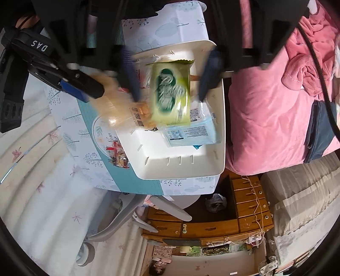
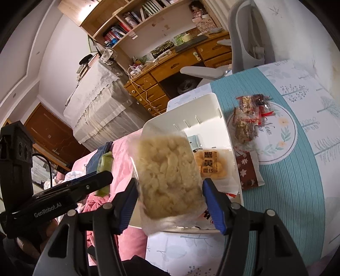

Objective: Organize snacks
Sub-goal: 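Open both tools to release the green packet and crisp bag into the tray, then move the left tool to the red-and-clear walnut bag while the right tool approaches another nut bag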

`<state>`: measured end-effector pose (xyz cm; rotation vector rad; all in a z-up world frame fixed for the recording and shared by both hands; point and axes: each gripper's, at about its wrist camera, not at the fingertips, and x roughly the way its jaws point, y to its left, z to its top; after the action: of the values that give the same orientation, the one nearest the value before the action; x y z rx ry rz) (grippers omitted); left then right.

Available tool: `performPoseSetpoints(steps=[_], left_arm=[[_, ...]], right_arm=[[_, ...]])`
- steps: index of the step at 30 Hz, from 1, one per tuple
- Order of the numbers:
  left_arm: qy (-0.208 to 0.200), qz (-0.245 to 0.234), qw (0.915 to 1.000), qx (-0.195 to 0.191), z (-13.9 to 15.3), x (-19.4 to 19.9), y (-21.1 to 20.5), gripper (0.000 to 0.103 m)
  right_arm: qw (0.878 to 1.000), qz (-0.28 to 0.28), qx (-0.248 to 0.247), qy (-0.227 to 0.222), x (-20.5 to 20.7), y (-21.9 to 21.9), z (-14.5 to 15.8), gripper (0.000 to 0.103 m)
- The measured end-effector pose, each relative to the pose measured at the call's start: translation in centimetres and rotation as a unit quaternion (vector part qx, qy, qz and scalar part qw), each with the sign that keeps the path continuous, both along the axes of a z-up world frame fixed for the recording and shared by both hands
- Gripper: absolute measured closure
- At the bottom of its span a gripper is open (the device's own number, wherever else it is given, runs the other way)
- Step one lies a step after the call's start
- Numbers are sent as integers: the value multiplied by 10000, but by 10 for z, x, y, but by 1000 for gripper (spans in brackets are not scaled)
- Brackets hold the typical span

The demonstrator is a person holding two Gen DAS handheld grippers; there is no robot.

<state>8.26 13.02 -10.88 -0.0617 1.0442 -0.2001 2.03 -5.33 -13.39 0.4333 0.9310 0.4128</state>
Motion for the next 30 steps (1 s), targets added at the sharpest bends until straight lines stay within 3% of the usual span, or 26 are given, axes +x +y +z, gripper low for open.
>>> performPoseSetpoints(steps=[4,6,11,24,30], left_arm=[[-89,-184,9997,107,2,0,-6,35],[-58,-247,9995,180,1,1,-10,28],[108,-462,9987,164,1,4,-21,23],[813,-1015,9915,32,18,52,-68,22],[857,-1240,9877,406,28,88,-106,22]], right_arm=[[9999,-62,-33,85,-3,0,-2,38],[9999,-111,-72,91,-6,-2,-2,35],[9994,-235,-195,156,-14,-9,-2,34],[9938,-461,-953,327,-10,-48,7,34],[9898,-333,-1371,191,7,-64,14,34]])
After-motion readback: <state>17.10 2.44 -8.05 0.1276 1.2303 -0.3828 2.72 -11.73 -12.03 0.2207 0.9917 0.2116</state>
